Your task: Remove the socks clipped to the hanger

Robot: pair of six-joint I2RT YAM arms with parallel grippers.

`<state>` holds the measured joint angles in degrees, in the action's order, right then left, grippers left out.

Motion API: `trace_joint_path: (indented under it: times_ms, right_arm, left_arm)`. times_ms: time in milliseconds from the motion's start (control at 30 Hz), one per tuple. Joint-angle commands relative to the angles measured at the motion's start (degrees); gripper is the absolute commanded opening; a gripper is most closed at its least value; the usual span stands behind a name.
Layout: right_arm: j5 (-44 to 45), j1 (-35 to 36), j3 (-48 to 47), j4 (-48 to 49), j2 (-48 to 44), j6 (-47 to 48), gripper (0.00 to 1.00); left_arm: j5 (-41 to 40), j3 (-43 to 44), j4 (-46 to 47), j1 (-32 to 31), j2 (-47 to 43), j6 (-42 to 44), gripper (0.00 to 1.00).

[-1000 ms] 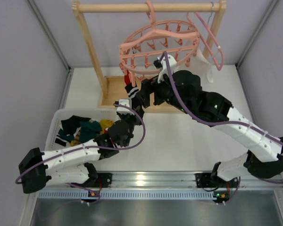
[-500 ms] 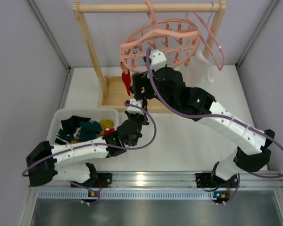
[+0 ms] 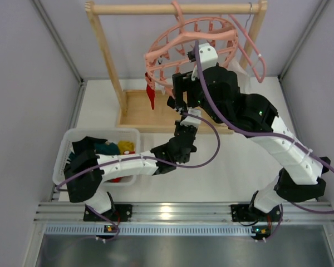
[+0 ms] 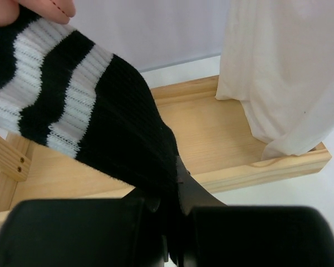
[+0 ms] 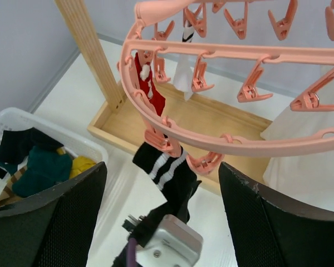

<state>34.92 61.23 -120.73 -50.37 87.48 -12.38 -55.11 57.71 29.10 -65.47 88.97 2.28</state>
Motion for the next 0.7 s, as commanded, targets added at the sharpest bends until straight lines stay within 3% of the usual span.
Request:
trace_joint_path:
  times_ms: [0, 300, 667]
  right_arm:
    - [0.59, -0.59, -4.77, -7.54, 4.35, 1.39, 0.77]
    - [4.63, 2.84, -17.26, -11.86, 14.81, 4.12, 0.73]
    - [15.59, 3.63, -17.00, -9.57, 19.48, 5.52, 0.67]
  left_arm:
    - [-2.28, 4.42, 2.10, -1.32, 2.43, 5.53, 0.00]
    - [-4.21, 8.82, 2.10, -2.20, 6.74, 11.69, 0.00]
    - [-1.49, 9.52, 2.10, -2.82, 7.01, 13.01, 0.00]
